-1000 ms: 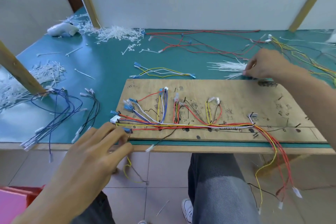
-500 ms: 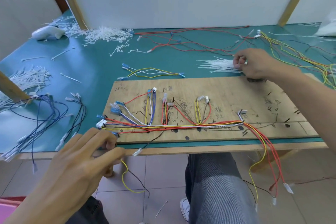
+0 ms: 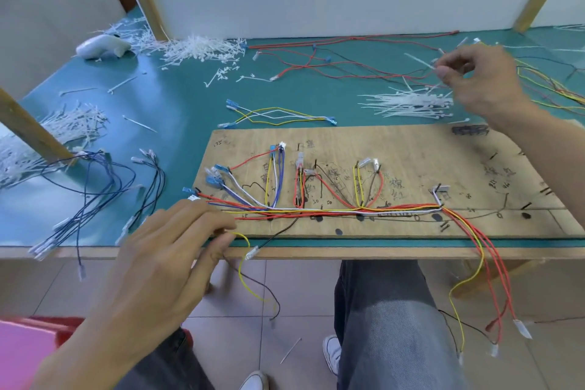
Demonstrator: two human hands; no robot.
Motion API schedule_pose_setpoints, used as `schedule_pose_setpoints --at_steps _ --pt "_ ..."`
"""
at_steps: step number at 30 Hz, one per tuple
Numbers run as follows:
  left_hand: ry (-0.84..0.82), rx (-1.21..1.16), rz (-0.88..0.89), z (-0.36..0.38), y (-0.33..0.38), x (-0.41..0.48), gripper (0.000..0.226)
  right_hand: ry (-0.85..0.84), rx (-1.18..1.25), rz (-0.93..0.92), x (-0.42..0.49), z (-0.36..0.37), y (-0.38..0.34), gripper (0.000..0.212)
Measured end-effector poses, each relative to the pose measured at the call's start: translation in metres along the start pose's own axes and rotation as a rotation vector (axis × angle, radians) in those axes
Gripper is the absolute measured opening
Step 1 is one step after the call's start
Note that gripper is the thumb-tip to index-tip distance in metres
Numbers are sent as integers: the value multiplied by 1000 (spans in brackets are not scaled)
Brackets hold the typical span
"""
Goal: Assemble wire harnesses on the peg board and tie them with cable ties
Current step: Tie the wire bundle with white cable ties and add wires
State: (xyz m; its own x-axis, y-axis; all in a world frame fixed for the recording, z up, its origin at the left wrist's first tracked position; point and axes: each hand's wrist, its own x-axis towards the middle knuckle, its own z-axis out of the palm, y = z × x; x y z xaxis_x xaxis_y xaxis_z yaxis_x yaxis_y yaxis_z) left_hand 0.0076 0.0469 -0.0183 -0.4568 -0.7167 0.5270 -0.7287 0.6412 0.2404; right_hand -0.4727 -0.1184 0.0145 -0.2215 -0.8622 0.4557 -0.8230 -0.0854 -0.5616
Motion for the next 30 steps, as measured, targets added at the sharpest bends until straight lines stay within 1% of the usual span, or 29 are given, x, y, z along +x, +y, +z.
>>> schedule_pose_setpoints --at_steps 2,5,9,11,13,16,19,21,25,28,30 --pt "3 10 24 1 9 7 16 -17 -13 49 1 1 3 16" --pt "36 27 27 7 10 5 16 -33 19 86 3 -1 7 17" --pt "59 -8 -32 14 12 5 17 34 0 27 2 -4 6 25" --pt "90 -44 -76 14 15 8 16 79 85 26 -1 -5 -1 22" --pt "115 -100 -131 11 20 12 11 78 198 41 -5 -9 -9 11" --pt "117 -172 -186 2 25 22 3 92 237 -68 -17 -17 -18 13" --pt "110 -192 -220 -1 30 28 10 21 244 -161 -39 -21 -47 8" --pt "115 -220 -276 1 34 31 14 -30 244 -214 -51 -22 -72 6" --pt "194 -271 -369 8 40 33 20 -67 261 -213 -73 -18 -115 17" --pt "204 -281 -404 13 46 31 24 -157 288 -239 -101 -14 -135 7" --pt "218 -259 -420 16 51 29 30 -233 333 -247 -116 -13 -144 12"
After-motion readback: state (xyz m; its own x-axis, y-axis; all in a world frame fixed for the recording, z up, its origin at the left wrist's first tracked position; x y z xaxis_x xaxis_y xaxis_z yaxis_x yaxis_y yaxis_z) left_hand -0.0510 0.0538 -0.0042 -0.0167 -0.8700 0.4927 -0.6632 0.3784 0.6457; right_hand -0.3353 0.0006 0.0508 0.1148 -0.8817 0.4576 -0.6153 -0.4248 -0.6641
